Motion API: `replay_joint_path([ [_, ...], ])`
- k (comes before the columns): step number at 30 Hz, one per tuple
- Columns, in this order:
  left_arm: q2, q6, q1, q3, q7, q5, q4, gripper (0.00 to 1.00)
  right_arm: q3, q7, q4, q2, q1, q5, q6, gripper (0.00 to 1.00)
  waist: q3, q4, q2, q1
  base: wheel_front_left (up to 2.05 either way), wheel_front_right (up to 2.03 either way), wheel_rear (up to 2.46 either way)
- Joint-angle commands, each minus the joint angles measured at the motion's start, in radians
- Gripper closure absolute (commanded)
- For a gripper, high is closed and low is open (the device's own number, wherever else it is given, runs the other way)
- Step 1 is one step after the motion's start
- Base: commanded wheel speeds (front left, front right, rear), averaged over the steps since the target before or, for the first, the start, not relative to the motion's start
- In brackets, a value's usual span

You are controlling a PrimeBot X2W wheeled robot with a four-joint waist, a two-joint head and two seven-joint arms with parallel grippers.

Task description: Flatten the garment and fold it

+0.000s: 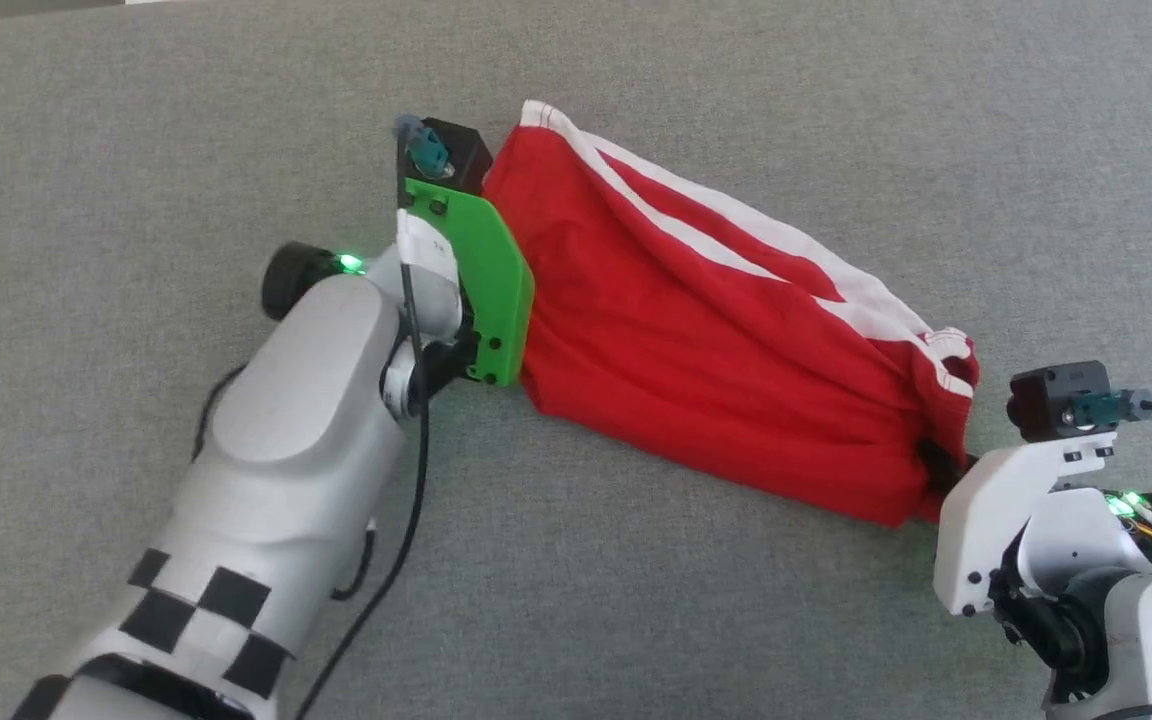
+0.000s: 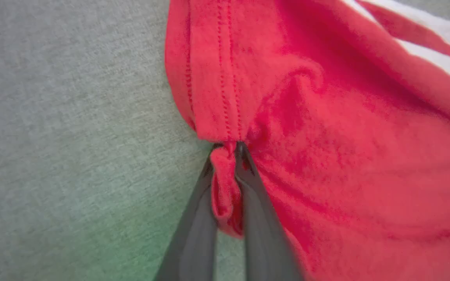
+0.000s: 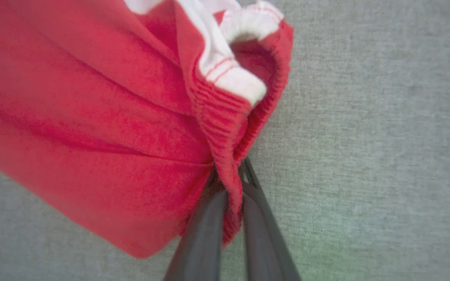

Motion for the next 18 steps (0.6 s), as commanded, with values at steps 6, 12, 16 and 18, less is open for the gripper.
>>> replay_joint_path([
  [6, -0.039, -0.041, 0.063, 0.064, -0.122, -0.096, 0.011, 1.0, -0.034, 0.004, 0.059, -0.012, 0.016, -0.019, -0.011, 1.0, -0.048, 0.036, 0.0112, 0.0, 0.0, 0.0, 0.0],
  [12, -0.032, -0.037, 0.105, 0.132, -0.226, -0.146, -0.024, 1.0, -0.034, 0.009, 0.067, -0.012, 0.032, -0.023, -0.011, 1.0, -0.121, 0.071, 0.0112, 0.0, 0.0, 0.0, 0.0],
  [16, -0.013, -0.022, 0.165, 0.159, -0.256, -0.166, -0.067, 1.0, -0.03, 0.021, 0.069, -0.017, 0.047, -0.015, -0.011, 1.0, -0.18, 0.096, 0.0112, 0.0, 0.0, 0.0, 0.0],
  [18, -0.004, -0.01, 0.209, 0.167, -0.258, -0.176, -0.093, 1.0, -0.022, 0.033, 0.073, -0.029, 0.057, -0.002, -0.011, 1.0, -0.211, 0.106, 0.0112, 0.0, 0.0, 0.0, 0.0],
])
